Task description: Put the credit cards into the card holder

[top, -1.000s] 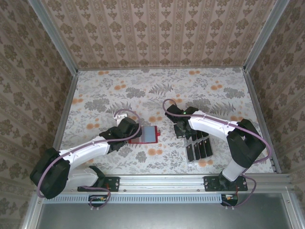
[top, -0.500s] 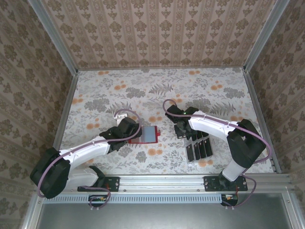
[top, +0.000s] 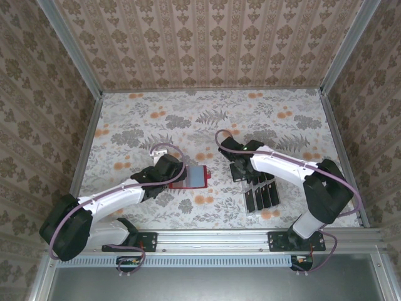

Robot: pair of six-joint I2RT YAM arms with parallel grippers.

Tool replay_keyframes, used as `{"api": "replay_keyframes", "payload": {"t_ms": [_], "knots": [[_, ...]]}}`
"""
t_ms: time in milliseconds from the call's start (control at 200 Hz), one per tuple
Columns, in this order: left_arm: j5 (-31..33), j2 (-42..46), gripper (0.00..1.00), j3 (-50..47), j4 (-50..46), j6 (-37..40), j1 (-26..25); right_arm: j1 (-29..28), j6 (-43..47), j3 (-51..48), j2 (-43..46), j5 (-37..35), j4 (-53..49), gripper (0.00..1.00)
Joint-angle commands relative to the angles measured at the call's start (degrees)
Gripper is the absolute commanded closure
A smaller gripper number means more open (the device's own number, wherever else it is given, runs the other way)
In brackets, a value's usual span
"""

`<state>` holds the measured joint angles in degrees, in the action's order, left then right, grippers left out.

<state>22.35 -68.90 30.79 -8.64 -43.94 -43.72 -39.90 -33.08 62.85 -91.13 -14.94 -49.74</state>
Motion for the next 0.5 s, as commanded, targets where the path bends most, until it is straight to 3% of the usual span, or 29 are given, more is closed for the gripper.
{"api": "replay_keyframes", "payload": {"t_ms": [0, 230, 395, 495], "knots": [[0.8, 1.3, 0.00, 1.4, -2.4, 0.8, 0.4, 0.3, 1.0, 3.7, 5.7, 1.2, -3.2, 1.00], [2.4, 4.5, 0.00, 1.3, -8.5, 1.1, 0.9, 0.2, -0.5, 5.6, 11.0, 10.7, 2.9, 1.00], [2.0, 5.8, 0.00, 1.8, -15.1, 0.3, 3.8, -1.1, -6.7, -0.7, 12.8, 24.8, 24.8, 1.00], [1.5, 6.9, 0.00, 1.8, -17.7, 0.1, 5.5, -2.4, -11.2, -3.8, 8.8, 28.9, 36.2, 1.00]]}}
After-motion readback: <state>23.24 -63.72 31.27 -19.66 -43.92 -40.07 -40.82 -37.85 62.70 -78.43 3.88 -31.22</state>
